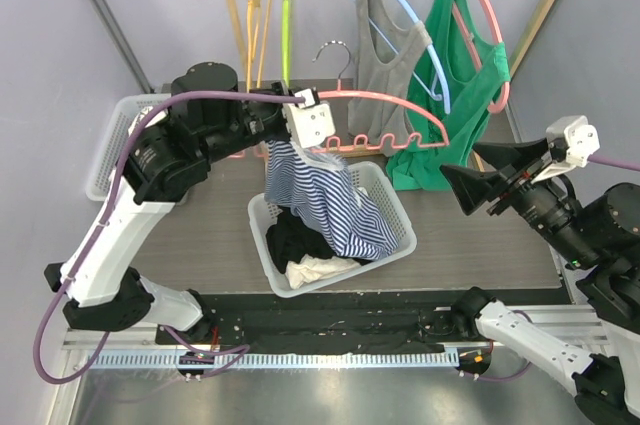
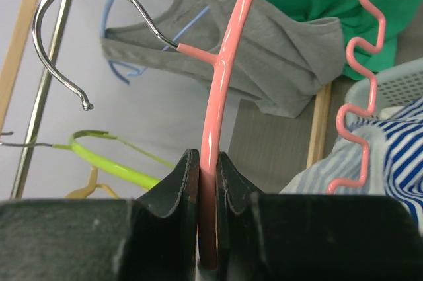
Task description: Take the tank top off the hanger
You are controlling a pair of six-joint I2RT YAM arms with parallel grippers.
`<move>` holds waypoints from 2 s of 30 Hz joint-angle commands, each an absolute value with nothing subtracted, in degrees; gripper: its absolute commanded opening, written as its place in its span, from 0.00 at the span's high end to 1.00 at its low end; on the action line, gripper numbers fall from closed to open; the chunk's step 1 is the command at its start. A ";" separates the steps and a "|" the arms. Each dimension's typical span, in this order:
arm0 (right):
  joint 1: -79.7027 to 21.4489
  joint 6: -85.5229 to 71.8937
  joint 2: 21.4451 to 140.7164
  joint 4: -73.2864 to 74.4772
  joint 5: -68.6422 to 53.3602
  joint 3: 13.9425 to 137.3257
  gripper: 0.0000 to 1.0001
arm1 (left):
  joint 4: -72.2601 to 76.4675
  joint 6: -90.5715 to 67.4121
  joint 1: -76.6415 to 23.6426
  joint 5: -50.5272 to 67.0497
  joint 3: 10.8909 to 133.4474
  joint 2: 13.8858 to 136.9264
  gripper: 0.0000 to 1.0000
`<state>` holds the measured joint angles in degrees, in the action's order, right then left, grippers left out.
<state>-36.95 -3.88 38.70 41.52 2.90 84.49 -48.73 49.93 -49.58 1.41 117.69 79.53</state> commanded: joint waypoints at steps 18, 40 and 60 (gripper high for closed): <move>-36.74 -1.57 48.07 43.06 -28.65 90.97 0.29 | -64.69 57.92 -49.31 23.11 124.54 78.66 1.00; -36.74 -3.78 49.83 46.31 -30.33 88.77 0.47 | -63.27 58.18 -49.31 25.22 127.88 75.85 1.00; -36.65 -3.25 50.62 47.37 -25.94 92.28 0.99 | -56.36 53.28 -49.66 21.72 122.27 74.27 0.91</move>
<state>-37.17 -3.07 50.52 48.66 -30.76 89.36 -67.20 57.71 -49.01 22.52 125.10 75.61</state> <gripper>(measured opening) 0.124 0.153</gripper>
